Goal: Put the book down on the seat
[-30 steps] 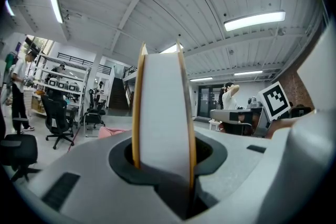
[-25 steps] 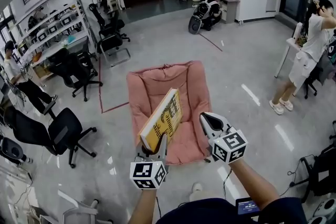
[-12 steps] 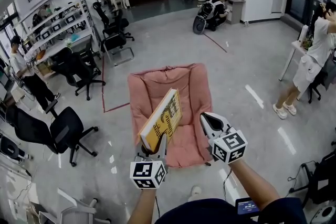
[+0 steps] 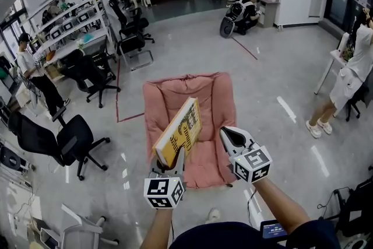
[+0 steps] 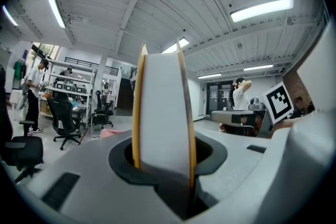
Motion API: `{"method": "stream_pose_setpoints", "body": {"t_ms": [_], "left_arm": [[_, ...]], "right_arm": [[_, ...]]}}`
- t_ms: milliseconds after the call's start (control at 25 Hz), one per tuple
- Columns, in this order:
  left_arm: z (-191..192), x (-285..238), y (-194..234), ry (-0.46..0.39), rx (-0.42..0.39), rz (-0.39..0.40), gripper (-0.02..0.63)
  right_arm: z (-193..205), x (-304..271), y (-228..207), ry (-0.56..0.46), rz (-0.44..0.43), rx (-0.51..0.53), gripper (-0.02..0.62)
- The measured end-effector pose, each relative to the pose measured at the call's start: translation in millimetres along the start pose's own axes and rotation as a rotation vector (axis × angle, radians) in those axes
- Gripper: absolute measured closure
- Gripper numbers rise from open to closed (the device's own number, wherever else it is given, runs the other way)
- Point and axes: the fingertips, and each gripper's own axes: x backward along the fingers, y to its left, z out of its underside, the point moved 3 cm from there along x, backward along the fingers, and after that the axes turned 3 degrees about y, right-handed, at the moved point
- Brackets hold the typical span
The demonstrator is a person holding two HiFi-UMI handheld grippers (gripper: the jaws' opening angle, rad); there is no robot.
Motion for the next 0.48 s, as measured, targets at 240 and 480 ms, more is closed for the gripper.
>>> {"method": "stream_pose_setpoints", "body": {"t_ms": [240, 480], "left_arm": [[-1, -5, 0, 0.013, 0.000, -0.016, 0.457], [-2, -6, -8, 0.009, -0.004, -0.039, 0.459]], "right_arm": [[1, -4, -8, 0.000, -0.008, -0.020, 0.577], [5, 3, -14, -0.004, -0.016, -0.009, 0.577]]}}
